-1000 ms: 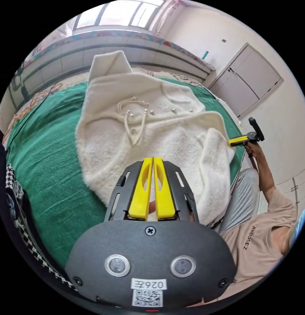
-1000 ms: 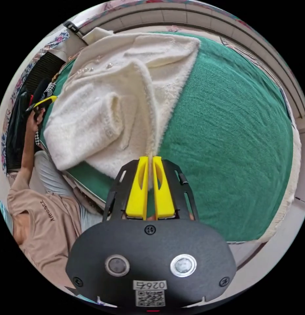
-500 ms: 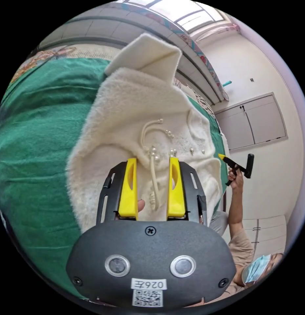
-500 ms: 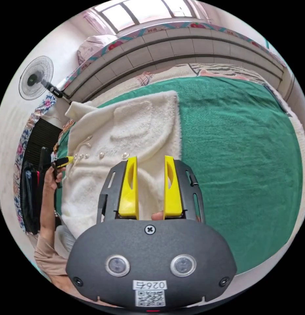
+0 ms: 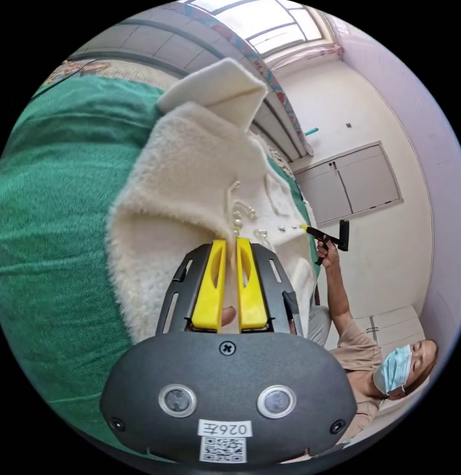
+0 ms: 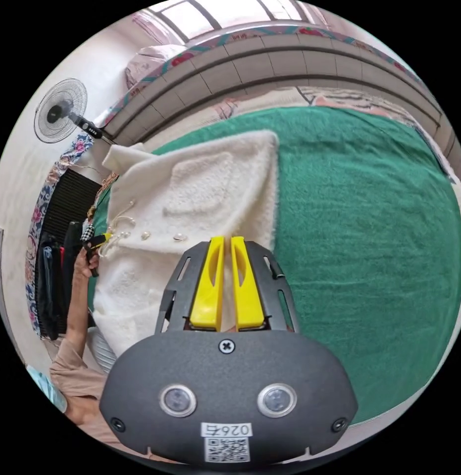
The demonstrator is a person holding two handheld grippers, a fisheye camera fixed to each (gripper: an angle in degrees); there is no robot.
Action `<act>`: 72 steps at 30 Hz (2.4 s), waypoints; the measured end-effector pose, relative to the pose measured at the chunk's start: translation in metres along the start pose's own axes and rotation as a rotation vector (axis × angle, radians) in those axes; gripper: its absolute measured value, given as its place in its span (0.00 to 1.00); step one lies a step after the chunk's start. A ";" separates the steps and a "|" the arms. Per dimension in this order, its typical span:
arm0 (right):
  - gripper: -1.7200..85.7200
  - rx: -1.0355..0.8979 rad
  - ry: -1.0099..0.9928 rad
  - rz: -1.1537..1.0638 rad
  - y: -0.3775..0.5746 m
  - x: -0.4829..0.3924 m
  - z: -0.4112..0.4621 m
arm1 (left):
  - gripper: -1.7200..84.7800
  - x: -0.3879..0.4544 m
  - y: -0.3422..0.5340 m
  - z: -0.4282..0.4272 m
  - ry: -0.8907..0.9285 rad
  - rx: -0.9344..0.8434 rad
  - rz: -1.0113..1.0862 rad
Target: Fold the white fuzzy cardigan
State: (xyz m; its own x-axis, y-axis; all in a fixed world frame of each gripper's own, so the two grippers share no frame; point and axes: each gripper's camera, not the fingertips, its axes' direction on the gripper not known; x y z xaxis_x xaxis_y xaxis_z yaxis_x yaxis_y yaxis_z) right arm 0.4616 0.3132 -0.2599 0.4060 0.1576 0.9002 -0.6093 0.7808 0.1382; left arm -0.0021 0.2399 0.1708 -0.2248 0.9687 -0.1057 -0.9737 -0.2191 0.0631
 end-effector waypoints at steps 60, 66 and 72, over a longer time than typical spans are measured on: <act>0.00 -0.017 -0.175 -0.654 0.127 0.012 -0.030 | 0.08 0.138 0.112 0.023 -0.396 -0.132 0.749; 0.00 0.131 -0.163 -0.607 0.135 0.028 -0.055 | 0.07 0.147 0.123 -0.009 -0.424 0.046 0.750; 0.01 0.249 -0.165 -0.403 0.095 0.042 -0.032 | 0.07 0.144 0.103 -0.001 -0.543 0.150 0.650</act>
State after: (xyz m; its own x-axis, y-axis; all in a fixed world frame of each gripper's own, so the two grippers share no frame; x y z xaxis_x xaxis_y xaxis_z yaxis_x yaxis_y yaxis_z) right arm 0.4426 0.4138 -0.2218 0.5421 -0.2404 0.8052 -0.5784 0.5883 0.5651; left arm -0.1349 0.3571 0.1613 -0.6496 0.5862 0.4842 -0.6340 -0.7692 0.0806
